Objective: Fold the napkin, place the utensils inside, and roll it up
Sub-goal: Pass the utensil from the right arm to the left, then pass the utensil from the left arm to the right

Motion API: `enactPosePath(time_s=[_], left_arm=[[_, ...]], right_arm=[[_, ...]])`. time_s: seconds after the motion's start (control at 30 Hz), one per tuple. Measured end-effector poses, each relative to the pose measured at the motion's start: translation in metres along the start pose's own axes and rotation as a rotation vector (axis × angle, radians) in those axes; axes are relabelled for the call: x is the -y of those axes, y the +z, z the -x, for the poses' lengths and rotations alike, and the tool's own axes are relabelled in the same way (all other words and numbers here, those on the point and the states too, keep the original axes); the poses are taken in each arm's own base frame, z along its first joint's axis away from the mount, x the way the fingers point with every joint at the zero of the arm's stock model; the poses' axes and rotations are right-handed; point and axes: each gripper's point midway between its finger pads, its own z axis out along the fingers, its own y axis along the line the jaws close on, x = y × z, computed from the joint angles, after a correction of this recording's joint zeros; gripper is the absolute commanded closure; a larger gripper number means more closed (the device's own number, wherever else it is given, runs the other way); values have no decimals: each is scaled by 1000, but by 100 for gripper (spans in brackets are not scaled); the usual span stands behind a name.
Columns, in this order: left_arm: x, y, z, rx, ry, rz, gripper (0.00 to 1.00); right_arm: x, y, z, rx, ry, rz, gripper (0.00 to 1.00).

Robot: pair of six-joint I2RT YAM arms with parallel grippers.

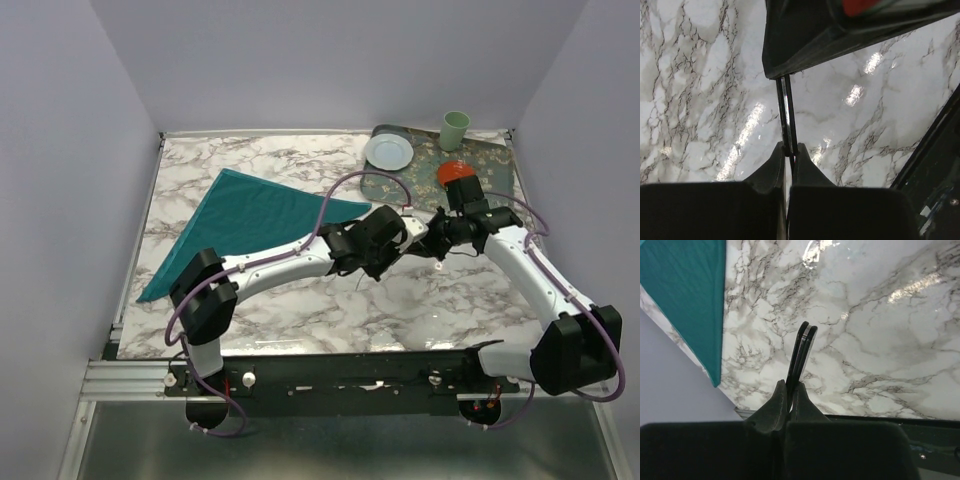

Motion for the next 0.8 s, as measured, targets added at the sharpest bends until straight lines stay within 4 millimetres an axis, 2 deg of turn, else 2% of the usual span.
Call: enactPosePath(time_s=[0.03, 0.07, 0.17, 0.27, 0.4, 0.53, 0.63, 0.67, 0.7, 0.8], left_arm=[[-2, -2, -1, 0, -16, -18, 100], [-4, -4, -2, 2, -30, -30, 100], [-12, -16, -4, 19, -101, -82, 100], [-28, -37, -19, 30, -234, -171, 100], [-61, -63, -43, 48, -426, -231, 100], [-51, -81, -58, 53, -525, -352, 100], [-41, -94, -65, 81, -593, -455, 100], [-39, -99, -68, 88, -620, -488, 100], [-38, -102, -69, 93, -642, -514, 100], [-39, -110, -69, 106, -689, -571, 100]], right_arm=[[-4, 1, -1, 11, -30, 3, 84], [-6, 1, -2, 16, -48, 8, 73], [-20, 2, -4, 40, -156, 57, 49], [-32, 0, 0, 96, -337, 133, 37], [-41, -5, 14, 229, -557, 224, 29], [-47, -8, 19, 315, -734, 310, 27], [-69, -7, 14, 302, -773, 416, 26], [-75, -6, 11, 291, -775, 445, 23], [-82, -5, 7, 270, -777, 487, 11], [-94, 2, -8, 182, -814, 582, 10]])
